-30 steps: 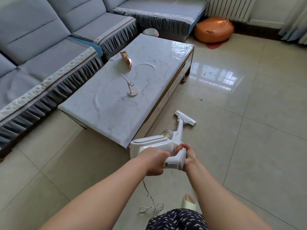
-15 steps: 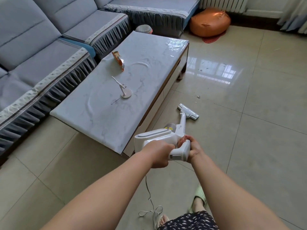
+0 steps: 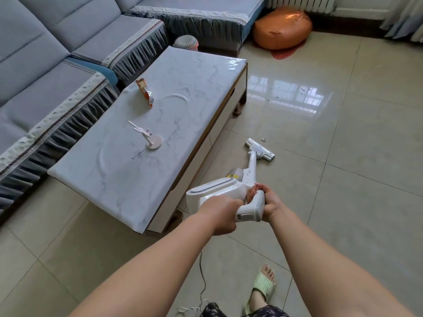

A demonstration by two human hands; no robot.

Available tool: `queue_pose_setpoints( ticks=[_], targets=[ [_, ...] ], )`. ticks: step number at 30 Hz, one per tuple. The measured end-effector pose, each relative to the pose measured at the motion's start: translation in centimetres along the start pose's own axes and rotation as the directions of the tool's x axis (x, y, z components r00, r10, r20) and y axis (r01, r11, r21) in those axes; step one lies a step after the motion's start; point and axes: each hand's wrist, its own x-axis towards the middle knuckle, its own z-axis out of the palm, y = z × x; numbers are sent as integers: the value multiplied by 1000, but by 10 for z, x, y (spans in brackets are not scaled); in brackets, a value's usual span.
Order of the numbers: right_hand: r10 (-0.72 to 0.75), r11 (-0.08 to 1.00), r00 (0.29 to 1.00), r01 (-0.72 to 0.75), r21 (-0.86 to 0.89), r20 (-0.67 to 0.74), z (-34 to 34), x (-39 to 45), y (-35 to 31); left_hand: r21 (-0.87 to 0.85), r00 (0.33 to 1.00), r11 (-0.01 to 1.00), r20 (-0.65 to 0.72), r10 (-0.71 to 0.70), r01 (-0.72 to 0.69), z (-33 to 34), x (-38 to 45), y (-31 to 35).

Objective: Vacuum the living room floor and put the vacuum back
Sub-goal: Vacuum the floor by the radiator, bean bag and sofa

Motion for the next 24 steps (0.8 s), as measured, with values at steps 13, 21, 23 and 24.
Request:
queue_pose_setpoints(
  ticks=[13, 21, 23, 24],
  targets=[
    [13, 1000, 998, -12, 15, -54, 20, 6, -50, 12, 1000, 1000, 4, 9, -9, -28, 48, 10],
    [-23, 998, 1000, 23, 60, 8, 37, 30, -59, 21, 1000, 999, 10, 29, -29, -41, 67, -15],
    [-31, 998, 1000, 31, 55, -4, 44, 37, -62, 13, 999, 999, 4, 42, -42, -46, 72, -23],
    [-33, 998, 999, 34, 54, -8, 46, 40, -62, 8, 999, 999, 3, 49, -49, -48, 75, -27]
  ],
)
